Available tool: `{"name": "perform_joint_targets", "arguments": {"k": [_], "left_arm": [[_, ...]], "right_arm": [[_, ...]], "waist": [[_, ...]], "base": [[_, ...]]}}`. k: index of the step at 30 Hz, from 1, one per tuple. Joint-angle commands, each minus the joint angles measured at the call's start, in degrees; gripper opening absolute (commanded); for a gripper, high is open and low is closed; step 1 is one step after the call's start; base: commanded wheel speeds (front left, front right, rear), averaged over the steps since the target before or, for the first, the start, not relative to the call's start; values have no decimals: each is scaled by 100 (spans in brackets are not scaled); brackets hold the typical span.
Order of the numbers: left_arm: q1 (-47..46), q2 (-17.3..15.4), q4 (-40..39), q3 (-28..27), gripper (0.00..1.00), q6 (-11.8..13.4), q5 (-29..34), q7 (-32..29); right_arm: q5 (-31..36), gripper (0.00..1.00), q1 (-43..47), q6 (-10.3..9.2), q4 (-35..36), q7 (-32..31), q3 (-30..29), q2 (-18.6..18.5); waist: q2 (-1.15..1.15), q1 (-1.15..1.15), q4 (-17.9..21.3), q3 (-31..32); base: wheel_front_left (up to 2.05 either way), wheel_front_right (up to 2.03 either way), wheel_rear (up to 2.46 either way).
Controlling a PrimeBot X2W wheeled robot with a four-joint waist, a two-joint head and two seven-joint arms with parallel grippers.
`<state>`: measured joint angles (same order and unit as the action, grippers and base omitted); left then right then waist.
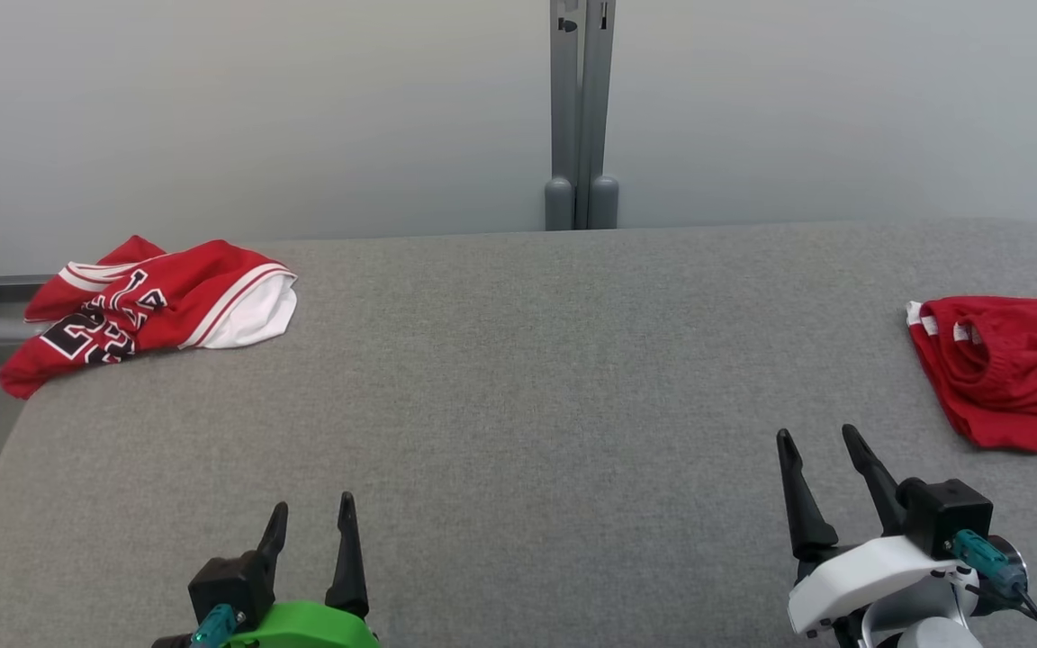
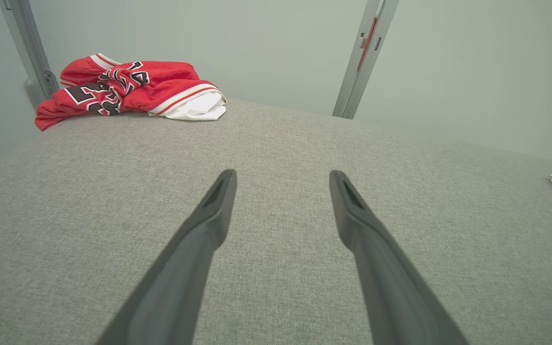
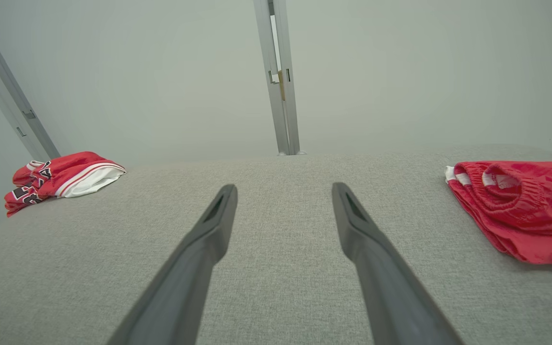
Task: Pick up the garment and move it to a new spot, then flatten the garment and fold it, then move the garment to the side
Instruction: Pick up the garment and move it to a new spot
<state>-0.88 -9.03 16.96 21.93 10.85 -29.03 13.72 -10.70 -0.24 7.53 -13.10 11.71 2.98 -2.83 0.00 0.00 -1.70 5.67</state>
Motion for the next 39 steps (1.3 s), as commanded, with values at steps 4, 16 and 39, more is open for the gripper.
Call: {"name": "perform_joint_targets", "arguments": {"k": [4, 16, 39], "left_arm": [[-127, -48, -26, 25, 100, 26, -11, -9], [-274, -244, -189, 45, 100, 81, 77, -127], [21, -382, -603, -379, 100, 307, -64, 74]], "right_arm": [[-29, 100, 95, -8, 46, 20, 14, -12], [-255, 100, 46, -8, -15, 166, 59, -11], [-473, 100, -654, -9, -424, 321, 854, -18]], "waist": [[0, 0, -168, 4], [0, 0, -1762, -10], [0, 0, -2617, -373]], "base": [[0, 0, 0], [0, 0, 0], [0, 0, 0]]}}
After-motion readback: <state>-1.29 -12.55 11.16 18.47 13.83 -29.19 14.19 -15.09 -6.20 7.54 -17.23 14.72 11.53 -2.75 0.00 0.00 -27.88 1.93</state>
